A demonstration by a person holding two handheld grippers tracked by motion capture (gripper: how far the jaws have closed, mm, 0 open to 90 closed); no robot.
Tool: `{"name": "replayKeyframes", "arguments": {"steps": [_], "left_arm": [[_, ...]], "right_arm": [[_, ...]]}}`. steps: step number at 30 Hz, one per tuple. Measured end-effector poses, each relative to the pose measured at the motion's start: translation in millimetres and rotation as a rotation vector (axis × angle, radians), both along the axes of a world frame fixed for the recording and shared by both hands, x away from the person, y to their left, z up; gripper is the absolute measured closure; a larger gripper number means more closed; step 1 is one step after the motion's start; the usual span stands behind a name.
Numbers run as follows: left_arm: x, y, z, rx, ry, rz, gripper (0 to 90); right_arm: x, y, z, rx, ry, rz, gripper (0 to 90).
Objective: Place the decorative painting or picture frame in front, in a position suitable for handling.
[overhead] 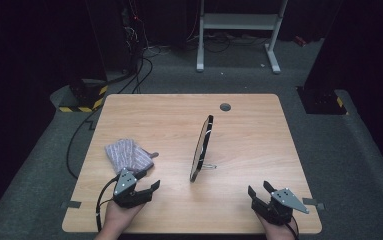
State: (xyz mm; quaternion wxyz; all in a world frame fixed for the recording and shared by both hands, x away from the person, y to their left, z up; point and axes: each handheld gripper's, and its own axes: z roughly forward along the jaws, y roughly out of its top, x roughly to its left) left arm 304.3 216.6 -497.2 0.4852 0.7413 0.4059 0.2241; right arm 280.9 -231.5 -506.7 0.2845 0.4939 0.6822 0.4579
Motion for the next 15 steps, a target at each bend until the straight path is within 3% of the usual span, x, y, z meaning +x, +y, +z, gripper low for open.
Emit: {"name": "replayKeyframes", "arguments": {"steps": [9,15], "left_arm": [[-4.8,10.2,-1.6,-0.001,0.014,0.025,34.1],[-15.3,27.6,-1.9,-0.009,0.017,0.072,34.2]], "right_arm": [[6.2,6.6,-0.7,0.002,0.001,0.024,38.7],[17.3,21.7,0.3,0.007,-0.003,0.066,38.8]]}}
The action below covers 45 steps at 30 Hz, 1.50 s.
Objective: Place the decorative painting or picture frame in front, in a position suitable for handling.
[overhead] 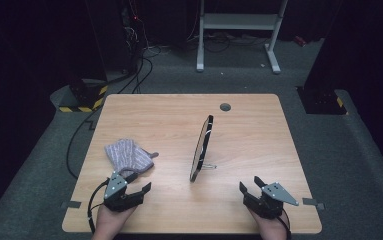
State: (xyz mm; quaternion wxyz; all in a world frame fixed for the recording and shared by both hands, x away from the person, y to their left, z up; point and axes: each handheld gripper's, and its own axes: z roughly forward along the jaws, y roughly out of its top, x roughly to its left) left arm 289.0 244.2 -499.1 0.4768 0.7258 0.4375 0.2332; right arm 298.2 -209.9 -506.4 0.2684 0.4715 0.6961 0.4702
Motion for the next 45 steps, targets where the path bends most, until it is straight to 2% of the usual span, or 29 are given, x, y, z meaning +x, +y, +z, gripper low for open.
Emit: {"name": "replayKeyframes", "arguments": {"steps": [2,7,14,18,23,24,27,30,32,37,41,44,45], "left_arm": [[-4.5,7.6,-0.3,-0.001,0.003,0.021,34.3],[-9.9,14.1,-1.0,0.001,0.004,0.040,34.3],[-10.2,13.8,-1.9,-0.002,0.007,0.038,34.3],[-8.1,10.2,-2.4,-0.003,0.009,0.019,34.3],[-3.6,2.4,-4.3,-0.006,-0.002,-0.038,35.5],[-1.7,-1.9,-6.7,-0.018,-0.004,-0.065,35.8],[-0.3,-7.9,-9.9,0.001,-0.002,-0.103,37.5],[-0.8,-15.6,-15.5,0.005,-0.050,-0.151,36.3],[-0.2,-16.8,-16.3,0.015,-0.053,-0.159,34.8],[-2.4,-14.6,-13.0,0.008,-0.062,-0.155,33.6],[-1.2,-11.5,-16.2,0.038,-0.079,-0.159,30.4],[-0.4,-9.5,-18.0,0.041,-0.076,-0.161,25.6],[-1.1,-8.1,-19.3,0.029,-0.081,-0.160,23.2]], "right_arm": [[5.8,8.3,-0.7,-0.001,0.001,0.026,38.8],[12.0,19.3,-1.6,-0.001,0.006,0.061,38.8],[13.7,25.1,-3.5,-0.008,0.015,0.085,38.9],[12.0,23.7,-4.1,-0.008,0.018,0.084,38.9],[7.8,18.4,-5.3,-0.013,0.025,0.083,39.6],[6.1,17.0,-5.4,-0.015,0.027,0.083,39.7],[4.3,15.1,-5.1,-0.013,0.027,0.083,39.6],[2.5,14.4,-4.9,-0.015,0.029,0.086,38.9],[1.3,14.5,-4.8,-0.020,0.027,0.086,38.6],[0.1,17.2,-4.1,-0.026,0.020,0.086,36.1],[-0.5,25.2,-3.3,-0.028,0.017,0.091,29.1],[-0.7,29.5,-3.0,-0.023,0.024,0.090,27.0],[-1.9,36.2,-2.0,-0.036,0.020,0.106,24.3]]}}
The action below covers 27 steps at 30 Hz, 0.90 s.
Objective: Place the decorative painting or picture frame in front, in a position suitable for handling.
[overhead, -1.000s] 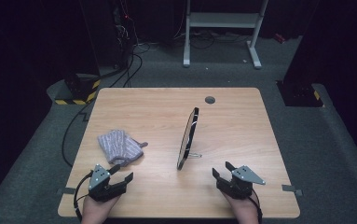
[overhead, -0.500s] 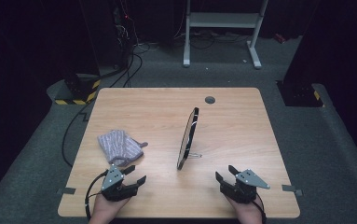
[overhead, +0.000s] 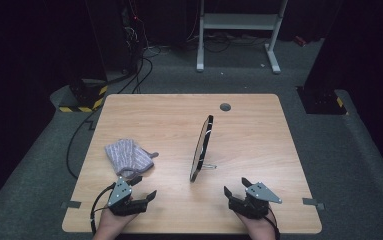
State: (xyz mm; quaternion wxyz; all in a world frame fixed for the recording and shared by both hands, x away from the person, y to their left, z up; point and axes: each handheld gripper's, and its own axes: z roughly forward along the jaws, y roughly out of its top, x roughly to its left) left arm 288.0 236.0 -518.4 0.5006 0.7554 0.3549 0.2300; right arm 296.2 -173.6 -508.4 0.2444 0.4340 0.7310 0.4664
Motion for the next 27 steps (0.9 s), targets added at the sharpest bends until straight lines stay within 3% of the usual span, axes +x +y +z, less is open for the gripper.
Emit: {"name": "replayKeyframes", "arguments": {"steps": [5,9,13,16,21,23,24,27], "left_arm": [[-1.4,2.1,1.2,-0.014,-0.021,0.011,21.4],[-2.3,4.9,1.9,-0.026,-0.051,0.033,20.3],[-1.2,7.9,-3.5,-0.091,-0.069,-0.003,20.5],[-1.0,7.6,-5.3,-0.095,-0.059,-0.029,21.8],[-0.5,5.7,-6.6,-0.074,-0.039,-0.018,21.6],[0.5,4.9,-6.9,-0.069,-0.028,-0.006,21.6],[0.8,4.6,-7.0,-0.070,-0.025,-0.002,21.6],[1.6,5.2,-6.9,-0.071,-0.013,0.007,21.6]], "right_arm": [[-3.8,18.9,7.3,0.003,-0.007,0.036,19.6],[-4.2,42.3,14.2,0.024,0.021,0.100,16.0],[4.6,70.6,22.5,0.002,0.012,0.163,16.5],[15.4,81.0,27.4,0.028,0.020,0.180,17.3],[24.1,88.3,24.6,0.054,0.016,0.166,15.7],[24.3,91.1,21.7,0.056,-0.006,0.153,15.7],[24.9,97.1,23.2,0.023,-0.025,0.166,15.4],[25.2,100.6,24.6,0.046,-0.041,0.165,17.1]]}}
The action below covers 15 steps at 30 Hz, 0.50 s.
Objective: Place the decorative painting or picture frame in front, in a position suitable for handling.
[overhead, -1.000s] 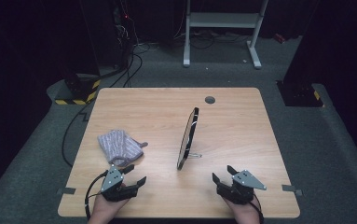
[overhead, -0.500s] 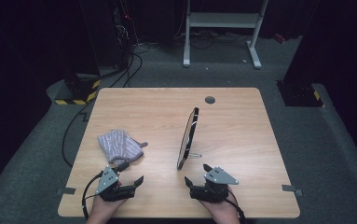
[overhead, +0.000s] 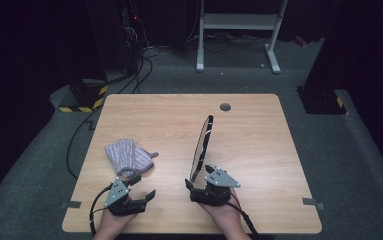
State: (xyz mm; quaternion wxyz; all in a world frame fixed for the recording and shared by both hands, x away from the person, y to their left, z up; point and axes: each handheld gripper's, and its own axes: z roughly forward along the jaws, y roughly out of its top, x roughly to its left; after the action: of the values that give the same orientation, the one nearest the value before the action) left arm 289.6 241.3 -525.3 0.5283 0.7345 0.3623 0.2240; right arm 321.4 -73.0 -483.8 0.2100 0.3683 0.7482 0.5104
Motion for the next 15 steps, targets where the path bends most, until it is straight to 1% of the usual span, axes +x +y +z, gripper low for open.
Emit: {"name": "replayKeyframes", "arguments": {"steps": [1,2,3,4,5,7,8,9,10,11,12,13,15], "left_arm": [[0.0,0.1,0.0,0.000,0.001,0.001,21.6],[0.0,0.1,-0.1,0.000,0.001,0.003,21.6],[-0.1,-0.4,-0.2,0.000,0.000,0.005,21.6],[0.1,-0.6,-0.2,0.002,0.000,0.007,21.6],[0.3,-0.8,-0.3,0.003,0.002,0.010,21.7],[0.4,-1.0,-0.3,0.002,0.004,0.013,21.7],[0.4,-1.1,-0.4,0.001,0.004,0.014,21.8],[0.3,-1.0,-0.3,0.001,0.004,0.015,21.9],[0.3,-1.0,-0.3,0.001,0.004,0.015,22.0],[0.2,-0.9,-0.2,0.003,0.004,0.016,22.0],[0.2,-0.9,-0.2,0.003,0.004,0.016,22.0],[-0.1,-0.6,-0.2,0.001,0.003,0.017,21.9],[-0.1,-0.2,-0.1,-0.001,0.004,0.016,21.9]], "right_arm": [[0.0,2.2,-0.1,0.001,-0.008,0.004,18.9],[0.6,5.4,-0.4,-0.011,-0.017,0.006,19.0],[2.6,9.2,0.8,-0.011,-0.006,-0.003,17.2],[3.1,10.5,2.1,-0.011,-0.007,-0.007,16.2],[3.0,11.4,3.4,-0.016,-0.018,-0.023,16.2],[2.8,11.8,4.8,-0.018,-0.025,-0.032,17.6],[3.0,11.5,5.8,-0.016,-0.027,-0.034,17.9],[3.6,10.3,7.6,-0.017,-0.027,-0.061,19.3],[3.6,10.3,7.6,-0.017,-0.027,-0.061,19.3],[4.3,7.5,8.7,-0.001,-0.023,-0.072,20.4],[4.3,7.5,8.7,-0.001,-0.023,-0.072,20.4],[5.6,3.4,9.7,0.010,-0.025,-0.088,22.5],[7.1,-1.1,10.4,0.010,-0.022,-0.121,24.7]]}}
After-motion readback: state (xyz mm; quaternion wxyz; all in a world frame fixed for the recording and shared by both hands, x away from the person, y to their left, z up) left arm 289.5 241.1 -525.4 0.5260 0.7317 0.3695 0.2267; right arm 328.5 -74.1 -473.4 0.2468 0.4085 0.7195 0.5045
